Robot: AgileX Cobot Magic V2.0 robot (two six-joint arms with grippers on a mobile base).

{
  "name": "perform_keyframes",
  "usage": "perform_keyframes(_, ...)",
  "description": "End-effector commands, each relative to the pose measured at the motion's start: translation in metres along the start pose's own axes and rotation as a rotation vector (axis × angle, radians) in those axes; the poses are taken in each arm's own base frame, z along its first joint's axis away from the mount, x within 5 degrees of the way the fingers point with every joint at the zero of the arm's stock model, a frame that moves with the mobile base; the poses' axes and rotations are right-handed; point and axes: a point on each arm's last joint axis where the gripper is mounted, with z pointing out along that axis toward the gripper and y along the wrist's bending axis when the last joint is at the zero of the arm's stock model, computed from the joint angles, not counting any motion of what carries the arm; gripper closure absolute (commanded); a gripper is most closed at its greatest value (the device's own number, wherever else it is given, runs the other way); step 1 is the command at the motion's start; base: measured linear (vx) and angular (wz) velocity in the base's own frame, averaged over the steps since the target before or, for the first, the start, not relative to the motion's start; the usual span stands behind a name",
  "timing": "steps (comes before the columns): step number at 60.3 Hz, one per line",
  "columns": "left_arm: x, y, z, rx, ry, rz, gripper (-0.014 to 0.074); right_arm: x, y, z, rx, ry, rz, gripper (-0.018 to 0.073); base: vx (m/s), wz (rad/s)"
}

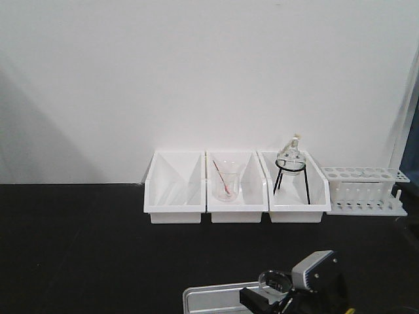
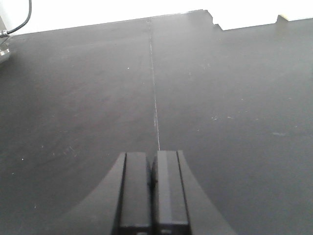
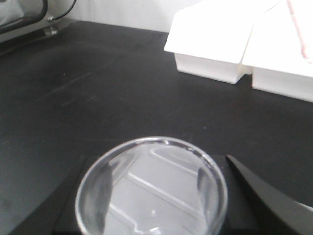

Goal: Move beaker to silver tray on left bench
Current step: 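Lower the held beaker with the right gripper onto the silver tray, then open the right gripper to release the beaker on the tray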

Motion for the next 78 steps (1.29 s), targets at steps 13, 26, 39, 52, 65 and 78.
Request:
perform_keyframes(13, -0.001, -0.001, 0.002, 0.006, -0.064, -0.003, 0.0595, 0.005, -0.018, 0.033, -0.005, -0.108, -0.184, 0.0570, 0.00, 0.00)
perform_keyframes(26, -0.001, -0.001, 0.002, 0.006, -0.064, -0.003, 0.0595, 0.029, -0.033, 0.041, 0.107, -0.064, -0.187, 0.0562, 0.00, 0.00)
perform_keyframes(39, -0.001, -0.001, 0.002, 0.006, -0.064, -0.003, 0.0595, 0.035, -0.035, 0.042, 0.112, -0.052, -0.175, 0.0522, 0.00, 0.00)
perform_keyframes(52, -0.001, -0.001, 0.002, 0.006, -0.064, -0.003, 0.0595, 0.036, -0.035, 0.043, 0.112, -0.048, -0.168, 0.0375, 0.00, 0.00)
perform_keyframes(65, -0.001, -0.001, 0.002, 0.006, -0.064, -0.003, 0.0595, 0.035, -0.035, 0.043, 0.109, -0.059, -0.141, 0.0113, 0.00, 0.00)
perform_keyframes(78, -0.001, -0.001, 0.002, 0.006, -0.064, -0.003, 0.0595, 0.032, -0.035, 0.042, 0.114, -0.084, -0.138, -0.0106, 0.00, 0.00)
